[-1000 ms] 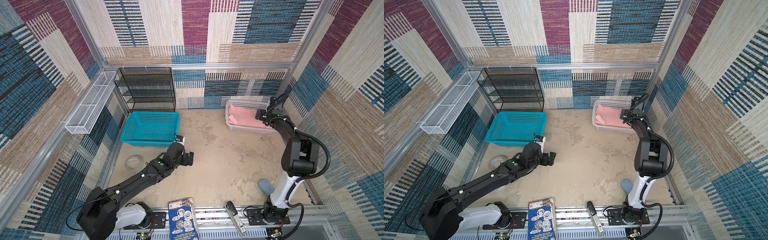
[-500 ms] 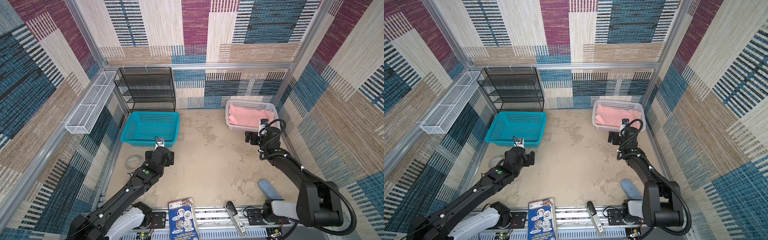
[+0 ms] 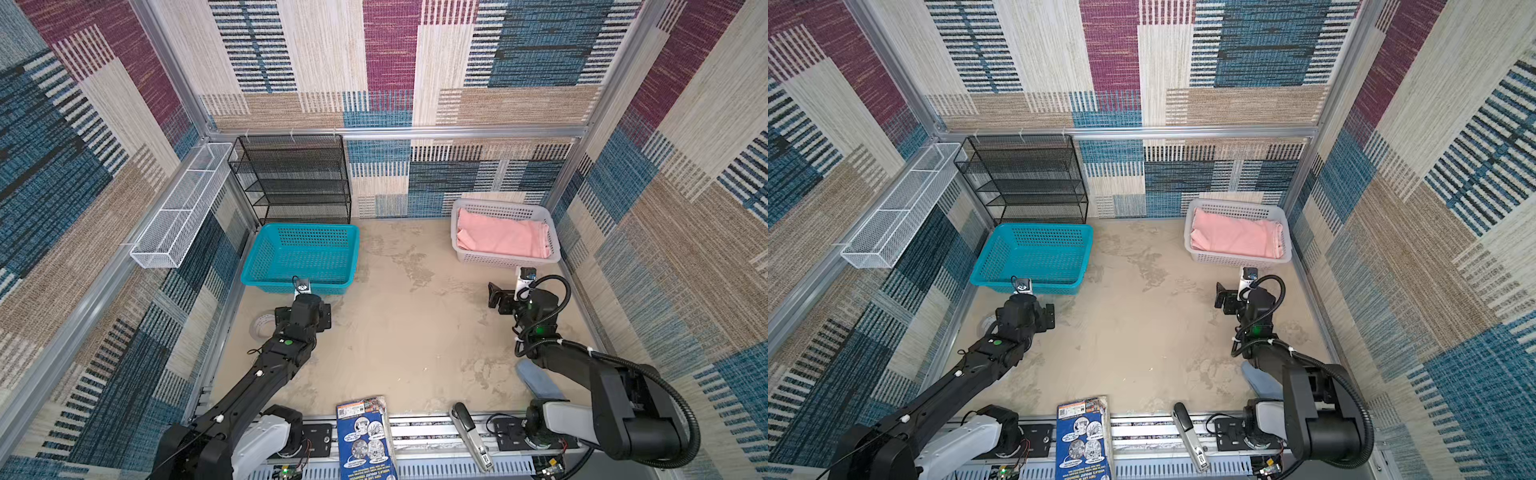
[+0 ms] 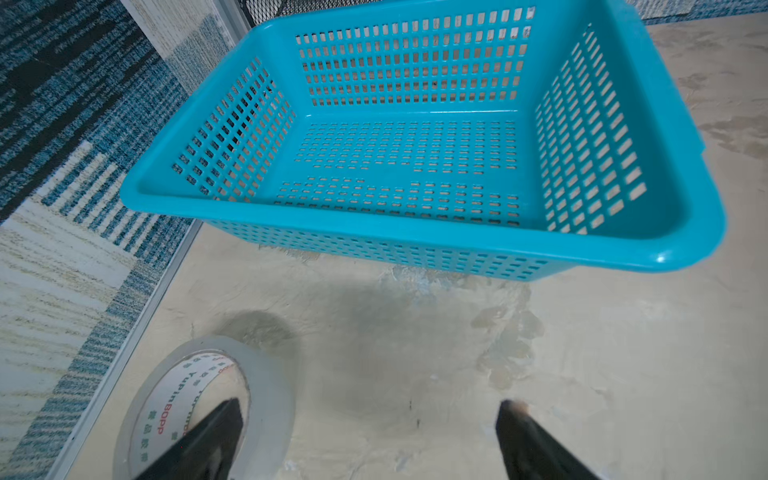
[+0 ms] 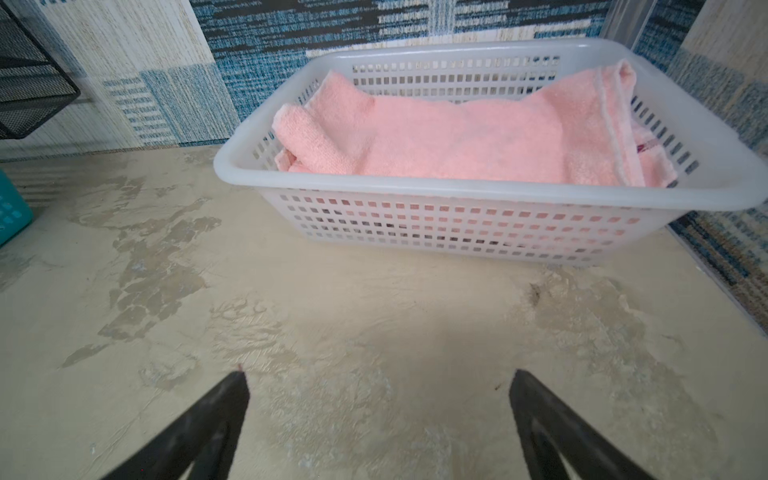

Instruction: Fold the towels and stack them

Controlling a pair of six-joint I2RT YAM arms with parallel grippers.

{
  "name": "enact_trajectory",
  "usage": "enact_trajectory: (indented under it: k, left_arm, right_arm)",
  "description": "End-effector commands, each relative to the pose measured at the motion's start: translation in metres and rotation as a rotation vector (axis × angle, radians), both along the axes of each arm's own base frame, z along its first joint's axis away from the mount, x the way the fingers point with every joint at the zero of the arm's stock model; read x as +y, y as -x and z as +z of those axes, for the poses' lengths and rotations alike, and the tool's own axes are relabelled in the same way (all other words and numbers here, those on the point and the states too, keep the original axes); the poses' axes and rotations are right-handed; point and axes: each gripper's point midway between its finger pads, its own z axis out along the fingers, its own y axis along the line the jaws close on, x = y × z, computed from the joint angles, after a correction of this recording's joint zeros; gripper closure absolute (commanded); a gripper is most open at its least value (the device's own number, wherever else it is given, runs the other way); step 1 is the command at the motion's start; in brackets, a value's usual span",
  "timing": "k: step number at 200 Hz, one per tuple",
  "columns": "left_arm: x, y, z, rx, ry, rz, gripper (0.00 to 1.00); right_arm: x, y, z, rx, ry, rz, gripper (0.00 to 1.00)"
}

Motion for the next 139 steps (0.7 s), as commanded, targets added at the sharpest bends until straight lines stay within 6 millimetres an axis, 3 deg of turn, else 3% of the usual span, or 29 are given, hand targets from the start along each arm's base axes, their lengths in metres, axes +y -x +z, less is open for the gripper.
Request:
enact_trajectory:
  k: [1, 15, 56, 88, 110, 139]
  left_arm:
    - [0.007, -0.023, 0.022, -0.165, -0.024, -0.01, 0.0]
    - [0.014, -0.029, 0.017, -0.217, -0.031, -0.011, 0.0]
    - [0.028, -0.047, 0.014, -0.369, 0.009, -0.03, 0.0]
    - [0.034, -0.063, 0.001, -0.346, 0.094, -0.031, 0.0]
    - [0.038, -0.071, -0.019, -0.338, 0.129, -0.03, 0.0]
    - [0.038, -0.077, -0.026, -0.275, 0.147, -0.03, 0.0]
  right_arm:
    - [0.002, -0.004, 0.041, -0.223, 0.031, 0.013, 0.0]
    - [0.0, -0.005, 0.034, -0.208, 0.036, 0.005, 0.0]
    - [0.003, -0.004, 0.039, -0.272, 0.094, 0.03, 0.0]
    - [0.003, -0.007, 0.02, -0.25, 0.093, 0.029, 0.0]
    - [0.003, -0.007, 0.021, -0.257, 0.093, 0.027, 0.0]
    - [0.003, -0.008, 0.02, -0.251, 0.089, 0.024, 0.0]
